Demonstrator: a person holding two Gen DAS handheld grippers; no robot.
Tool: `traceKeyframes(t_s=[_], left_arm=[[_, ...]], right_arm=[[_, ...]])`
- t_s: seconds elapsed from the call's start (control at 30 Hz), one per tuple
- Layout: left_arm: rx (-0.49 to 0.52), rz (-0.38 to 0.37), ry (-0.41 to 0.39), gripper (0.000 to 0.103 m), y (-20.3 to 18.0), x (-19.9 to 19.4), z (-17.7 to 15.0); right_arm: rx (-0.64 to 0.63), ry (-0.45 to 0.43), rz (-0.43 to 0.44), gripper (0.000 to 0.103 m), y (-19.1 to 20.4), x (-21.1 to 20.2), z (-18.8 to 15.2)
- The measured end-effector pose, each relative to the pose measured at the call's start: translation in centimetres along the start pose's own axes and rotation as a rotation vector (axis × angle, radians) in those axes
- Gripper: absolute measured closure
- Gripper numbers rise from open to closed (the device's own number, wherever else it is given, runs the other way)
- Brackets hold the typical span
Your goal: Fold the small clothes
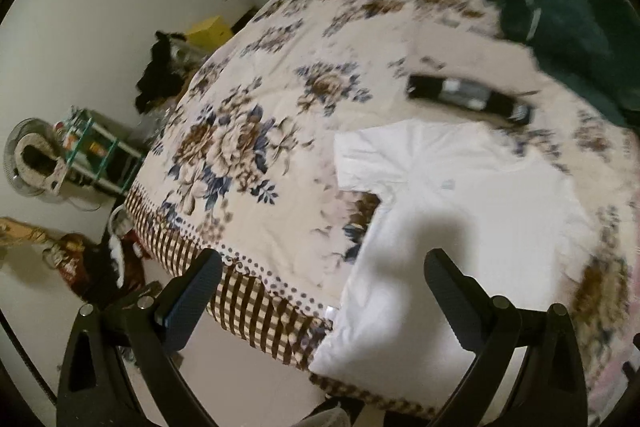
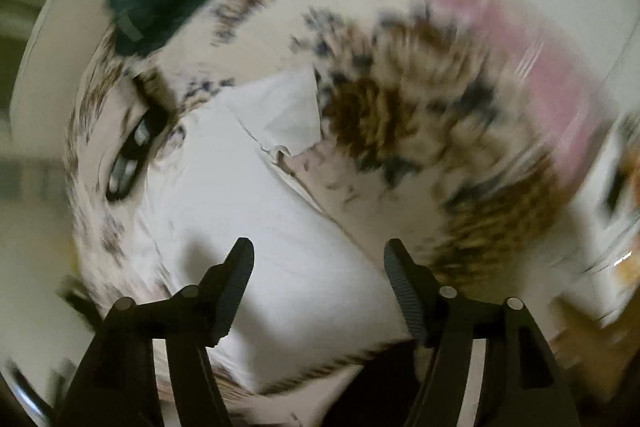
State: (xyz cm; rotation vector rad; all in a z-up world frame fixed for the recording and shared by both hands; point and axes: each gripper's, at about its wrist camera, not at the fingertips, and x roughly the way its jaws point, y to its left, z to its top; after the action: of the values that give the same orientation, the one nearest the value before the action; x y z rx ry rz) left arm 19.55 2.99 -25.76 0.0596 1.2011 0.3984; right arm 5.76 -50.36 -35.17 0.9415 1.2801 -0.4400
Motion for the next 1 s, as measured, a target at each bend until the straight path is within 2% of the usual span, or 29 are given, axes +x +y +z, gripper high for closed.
traceKeyframes(t_s=[0.1, 0.2, 0.37, 0.47, 0.5, 0.53, 0.6, 0.73, 0.83, 0.87, 0.9, 0.97, 1.0], left_arm=[[-0.014, 0.024, 0.058, 0.0, -2.3, 5.3, 0.0], [0.015, 0.041, 0.115, 0.0, -4.9, 10.5, -0.6], [0.02, 0.044, 0.184, 0.0, -7.7, 17.1, -2.1], [-0.012, 0.026, 0.22, 0.0, -8.8, 20.6, -3.1], [-0.032, 0.009, 0.244, 0.0, -8.9, 21.7, -3.3], [-0.067, -0.034, 0.282, 0.0, -8.9, 23.2, -3.5], [-0.114, -0.102, 0.305, 0.0, -8.5, 24.7, -3.8], [-0.116, -0.134, 0.299, 0.0, -7.9, 26.7, -4.1], [-0.14, -0.159, 0.305, 0.0, -6.6, 27.3, -4.5], [-0.16, -0.174, 0.309, 0.0, -6.0, 27.6, -4.6], [-0.175, -0.18, 0.313, 0.0, -5.3, 27.8, -4.7], [-0.184, -0.181, 0.312, 0.0, -4.1, 28.2, -4.8], [-0.182, -0.178, 0.307, 0.0, -3.5, 28.2, -4.7]], right_arm=[[0.174, 0.086, 0.09, 0.033, -3.6, 10.8, 4.1], [0.35, 0.129, 0.184, 0.033, -5.2, 19.7, 6.1], [0.578, 0.094, 0.348, 0.033, -6.1, 28.9, 8.2], [0.593, 0.006, 0.392, 0.032, -5.0, 30.2, 9.0], [0.567, -0.03, 0.431, 0.038, -4.3, 30.0, 9.3], [0.53, -0.053, 0.468, 0.065, -3.5, 29.9, 9.6], [0.437, -0.07, 0.453, 0.097, -1.9, 29.3, 10.6], [0.253, -0.152, 0.338, 0.097, 1.8, 26.0, 12.1], [-0.016, -0.189, 0.217, 0.097, 8.3, 23.2, 11.8], [-0.161, -0.199, 0.167, 0.097, 12.2, 22.6, 11.0], [-0.246, -0.199, 0.134, 0.097, 15.0, 22.5, 10.4], [-0.499, -0.186, 0.049, 0.097, 22.7, 23.5, 7.3], [-0.599, -0.173, 0.012, 0.098, 25.3, 24.2, 5.4]])
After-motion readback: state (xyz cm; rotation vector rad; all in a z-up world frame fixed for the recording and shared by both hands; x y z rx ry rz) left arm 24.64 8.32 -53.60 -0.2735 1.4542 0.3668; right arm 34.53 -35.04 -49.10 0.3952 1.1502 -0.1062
